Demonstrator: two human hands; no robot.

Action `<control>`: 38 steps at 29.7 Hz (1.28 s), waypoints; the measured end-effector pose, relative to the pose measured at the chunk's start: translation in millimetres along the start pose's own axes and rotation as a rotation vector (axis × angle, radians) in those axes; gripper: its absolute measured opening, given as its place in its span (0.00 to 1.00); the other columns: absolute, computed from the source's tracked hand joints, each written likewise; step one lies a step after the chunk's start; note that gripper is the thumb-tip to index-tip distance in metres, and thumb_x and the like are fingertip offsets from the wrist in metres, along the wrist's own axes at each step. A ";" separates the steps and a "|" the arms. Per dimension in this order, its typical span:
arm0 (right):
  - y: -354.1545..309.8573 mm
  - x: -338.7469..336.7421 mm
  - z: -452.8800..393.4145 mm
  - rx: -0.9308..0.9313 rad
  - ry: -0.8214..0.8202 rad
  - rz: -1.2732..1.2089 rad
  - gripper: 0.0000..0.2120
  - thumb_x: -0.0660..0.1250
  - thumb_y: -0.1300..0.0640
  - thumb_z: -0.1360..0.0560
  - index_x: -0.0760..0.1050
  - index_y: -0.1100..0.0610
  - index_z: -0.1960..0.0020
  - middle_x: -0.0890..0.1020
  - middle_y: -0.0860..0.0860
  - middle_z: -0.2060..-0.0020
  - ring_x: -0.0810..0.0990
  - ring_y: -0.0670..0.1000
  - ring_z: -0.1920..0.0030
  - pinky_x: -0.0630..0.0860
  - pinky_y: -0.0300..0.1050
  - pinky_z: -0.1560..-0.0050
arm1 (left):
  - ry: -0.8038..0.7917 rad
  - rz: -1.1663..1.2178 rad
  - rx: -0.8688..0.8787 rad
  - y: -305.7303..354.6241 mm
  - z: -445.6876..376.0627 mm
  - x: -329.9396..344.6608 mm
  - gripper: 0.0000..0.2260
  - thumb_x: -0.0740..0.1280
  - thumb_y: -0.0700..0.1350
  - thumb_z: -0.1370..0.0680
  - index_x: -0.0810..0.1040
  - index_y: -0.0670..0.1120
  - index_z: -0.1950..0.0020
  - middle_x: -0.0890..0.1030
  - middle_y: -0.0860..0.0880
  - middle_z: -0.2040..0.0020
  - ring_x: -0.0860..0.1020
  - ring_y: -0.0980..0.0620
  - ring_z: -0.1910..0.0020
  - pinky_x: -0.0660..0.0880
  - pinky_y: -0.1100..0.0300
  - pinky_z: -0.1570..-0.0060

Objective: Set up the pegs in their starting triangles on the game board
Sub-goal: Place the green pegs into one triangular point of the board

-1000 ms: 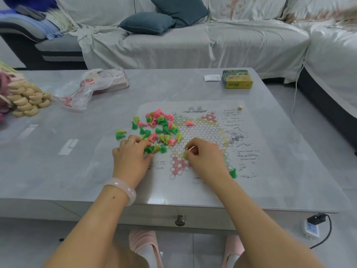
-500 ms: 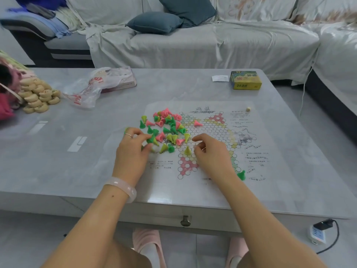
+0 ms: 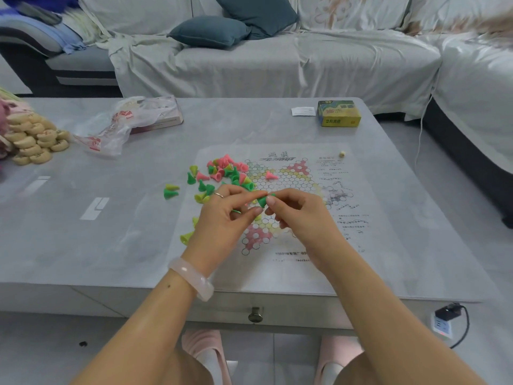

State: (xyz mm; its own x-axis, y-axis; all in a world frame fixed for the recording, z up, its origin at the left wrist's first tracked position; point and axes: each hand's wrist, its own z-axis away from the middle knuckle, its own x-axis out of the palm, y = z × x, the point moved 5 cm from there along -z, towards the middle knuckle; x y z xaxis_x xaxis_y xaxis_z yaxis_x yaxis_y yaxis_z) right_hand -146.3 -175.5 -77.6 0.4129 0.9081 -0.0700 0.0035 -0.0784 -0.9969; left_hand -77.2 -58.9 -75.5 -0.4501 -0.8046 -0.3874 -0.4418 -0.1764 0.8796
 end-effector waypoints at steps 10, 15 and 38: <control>-9.3 -86.6 8.3 -0.080 0.362 0.299 0.08 0.62 0.60 0.25 0.78 0.48 0.55 0.81 0.44 0.62 0.77 0.42 0.60 0.72 0.39 0.57 | 0.186 -0.108 -0.294 -37.2 -10.1 -23.3 0.13 0.51 0.38 0.20 0.73 0.49 0.44 0.74 0.49 0.58 0.69 0.53 0.65 0.68 0.60 0.62; 10.3 -111.1 12.5 0.011 0.259 0.624 0.07 0.63 0.60 0.25 0.79 0.52 0.53 0.81 0.47 0.61 0.77 0.47 0.57 0.68 0.30 0.60 | 0.036 -0.624 -0.204 -36.7 -15.8 -13.8 0.10 0.57 0.45 0.21 0.75 0.43 0.45 0.78 0.45 0.49 0.72 0.49 0.55 0.66 0.58 0.56; 24.7 -96.1 16.9 -0.037 -0.137 0.932 0.08 0.65 0.56 0.26 0.80 0.49 0.51 0.76 0.45 0.64 0.73 0.44 0.60 0.70 0.42 0.56 | 0.007 -0.667 -0.174 -37.9 -13.7 -18.3 0.05 0.65 0.42 0.24 0.70 0.44 0.58 0.67 0.54 0.69 0.68 0.48 0.63 0.64 0.57 0.62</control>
State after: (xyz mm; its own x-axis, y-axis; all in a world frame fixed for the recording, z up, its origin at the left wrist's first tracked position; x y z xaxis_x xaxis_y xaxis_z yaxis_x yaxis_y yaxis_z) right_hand -201.3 -257.7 -96.1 0.1532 0.5134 -0.8444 -0.2447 -0.8082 -0.5357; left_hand -41.6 -45.2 -98.0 -0.1197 -0.4958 -0.8601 -0.4911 -0.7234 0.4853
